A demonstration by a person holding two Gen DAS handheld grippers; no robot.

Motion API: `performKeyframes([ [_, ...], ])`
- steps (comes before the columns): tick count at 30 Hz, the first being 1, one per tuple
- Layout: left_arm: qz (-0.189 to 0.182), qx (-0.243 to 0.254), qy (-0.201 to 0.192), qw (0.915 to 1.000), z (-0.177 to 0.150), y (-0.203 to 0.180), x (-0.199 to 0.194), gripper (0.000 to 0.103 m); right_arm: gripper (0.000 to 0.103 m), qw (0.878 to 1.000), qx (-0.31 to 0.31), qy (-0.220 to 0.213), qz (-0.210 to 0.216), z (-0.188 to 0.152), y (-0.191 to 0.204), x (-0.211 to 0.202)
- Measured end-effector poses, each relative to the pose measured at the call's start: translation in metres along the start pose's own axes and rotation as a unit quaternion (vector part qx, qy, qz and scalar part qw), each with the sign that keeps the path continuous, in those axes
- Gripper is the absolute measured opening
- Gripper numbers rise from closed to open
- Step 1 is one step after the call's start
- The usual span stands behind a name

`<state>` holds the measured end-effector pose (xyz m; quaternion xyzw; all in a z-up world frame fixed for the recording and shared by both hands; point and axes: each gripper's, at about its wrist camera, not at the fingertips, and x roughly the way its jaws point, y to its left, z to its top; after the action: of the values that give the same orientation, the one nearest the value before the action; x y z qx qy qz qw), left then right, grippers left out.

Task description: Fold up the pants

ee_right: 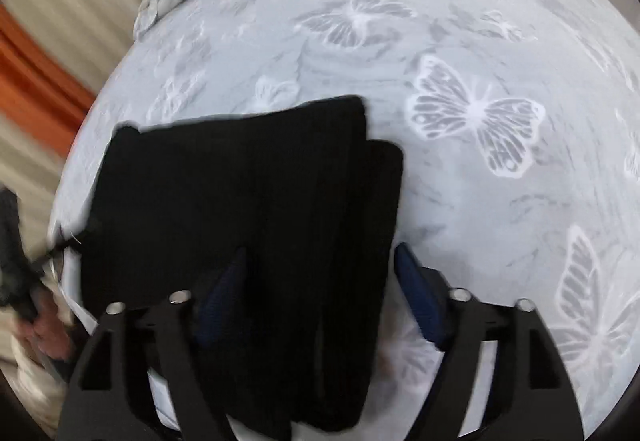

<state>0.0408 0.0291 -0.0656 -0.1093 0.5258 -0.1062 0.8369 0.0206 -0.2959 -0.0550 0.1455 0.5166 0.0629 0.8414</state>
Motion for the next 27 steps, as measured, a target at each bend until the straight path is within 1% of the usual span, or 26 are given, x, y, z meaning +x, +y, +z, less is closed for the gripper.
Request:
performKeyframes([
  [1, 0.001, -0.009, -0.006, 0.9999, 0.000, 0.002, 0.002, 0.038, 0.072, 1.000, -0.011, -0.029, -0.005, 0.003, 0.005, -0.012],
  [2, -0.003, -0.018, -0.024, 0.9996, 0.001, 0.002, -0.005, 0.038, 0.073, 0.998, -0.025, -0.060, -0.007, 0.005, 0.010, -0.024],
  [3, -0.002, -0.013, -0.036, 0.9993, 0.002, -0.001, -0.012, 0.042, 0.079, 0.996, -0.037, -0.085, -0.007, 0.008, 0.014, -0.034],
  [4, 0.002, -0.003, -0.055, 0.9985, 0.003, -0.006, -0.023, 0.048, 0.081, 0.995, -0.040, -0.092, -0.006, 0.012, 0.017, -0.035],
  [5, 0.010, 0.004, -0.080, 0.9968, 0.005, -0.011, -0.031, 0.053, 0.081, 0.995, -0.038, -0.089, -0.007, 0.018, 0.020, -0.029],
  [6, 0.021, 0.011, -0.103, 0.9944, 0.006, -0.017, -0.039, 0.065, 0.081, 0.996, -0.035, -0.077, -0.009, 0.023, 0.021, -0.019],
  [7, 0.036, 0.023, -0.128, 0.9908, 0.008, -0.025, -0.045, 0.070, 0.080, 0.997, -0.033, -0.063, -0.010, 0.026, 0.023, -0.008],
  [8, 0.048, 0.037, -0.142, 0.9879, 0.008, -0.033, -0.048, 0.074, 0.061, 0.998, -0.035, -0.048, -0.007, 0.027, 0.024, 0.003],
  [9, 0.056, 0.048, -0.147, 0.9863, 0.011, -0.039, -0.046, 0.074, 0.028, 0.999, -0.044, -0.020, 0.000, 0.028, 0.025, 0.020],
  [10, 0.066, 0.062, -0.148, 0.9848, 0.012, -0.046, -0.042, 0.074, 0.019, 0.999, -0.048, -0.015, -0.003, 0.033, 0.027, 0.029],
  [11, 0.074, 0.073, -0.146, 0.9839, 0.016, -0.051, -0.037, 0.074, 0.012, 0.998, -0.059, -0.030, -0.015, 0.037, 0.036, 0.025],
  [12, 0.080, 0.082, -0.138, 0.9838, 0.017, -0.057, -0.029, 0.074, 0.006, 0.997, -0.066, -0.039, -0.006, 0.038, 0.042, 0.018],
  [13, 0.083, 0.084, -0.131, 0.9844, 0.018, -0.062, -0.022, 0.074, 0.006, 0.996, -0.073, -0.053, 0.004, 0.039, 0.048, 0.007],
  [14, 0.084, 0.084, -0.121, 0.9855, 0.019, -0.062, -0.017, 0.074, 0.006, 0.994, -0.085, -0.070, 0.000, 0.041, 0.053, -0.002],
  [15, 0.080, 0.084, -0.106, 0.9875, 0.019, -0.063, -0.010, 0.074, 0.008, 0.993, -0.090, -0.075, -0.015, 0.042, 0.052, -0.002],
  [16, 0.077, 0.083, -0.097, 0.9889, 0.020, -0.064, -0.004, 0.074, 0.012, 0.993, -0.090, -0.067, -0.039, 0.041, 0.048, 0.004],
  [17, 0.075, 0.080, -0.089, 0.9900, 0.021, -0.063, 0.001, 0.074, 0.019, 0.993, -0.087, -0.047, -0.063, 0.042, 0.042, 0.015],
  [18, 0.075, 0.080, -0.080, 0.9907, 0.020, -0.063, 0.007, 0.074, 0.022, 0.993, -0.063, -0.037, -0.087, 0.042, 0.033, 0.024],
  [19, 0.080, 0.080, -0.075, 0.9908, 0.018, -0.061, 0.012, 0.074, 0.022, 0.995, -0.042, -0.040, -0.080, 0.042, 0.029, 0.022],
  [20, 0.086, 0.080, -0.071, 0.9905, 0.017, -0.062, 0.015, 0.074, 0.022, 0.996, -0.034, -0.054, -0.056, 0.040, 0.031, 0.012],
  [23, 0.105, 0.087, -0.073, 0.9879, 0.016, -0.061, 0.020, 0.074, 0.022, 0.990, -0.083, -0.101, -0.048, 0.031, 0.052, -0.020],
  [24, 0.106, 0.090, -0.073, 0.9876, 0.014, -0.061, 0.019, 0.074, 0.022, 0.988, -0.101, -0.115, -0.033, 0.025, 0.062, -0.029],
  [25, 0.107, 0.091, -0.073, 0.9874, 0.013, -0.060, 0.019, 0.074, 0.022, 0.987, -0.110, -0.118, -0.021, 0.021, 0.067, -0.033],
  [26, 0.110, 0.093, -0.073, 0.9870, 0.012, -0.060, 0.020, 0.074, 0.022, 0.987, -0.119, -0.111, -0.015, 0.017, 0.073, -0.030],
  [27, 0.113, 0.094, -0.073, 0.9865, 0.011, -0.060, 0.021, 0.074, 0.022, 0.987, -0.126, -0.097, -0.018, 0.016, 0.075, -0.022],
])
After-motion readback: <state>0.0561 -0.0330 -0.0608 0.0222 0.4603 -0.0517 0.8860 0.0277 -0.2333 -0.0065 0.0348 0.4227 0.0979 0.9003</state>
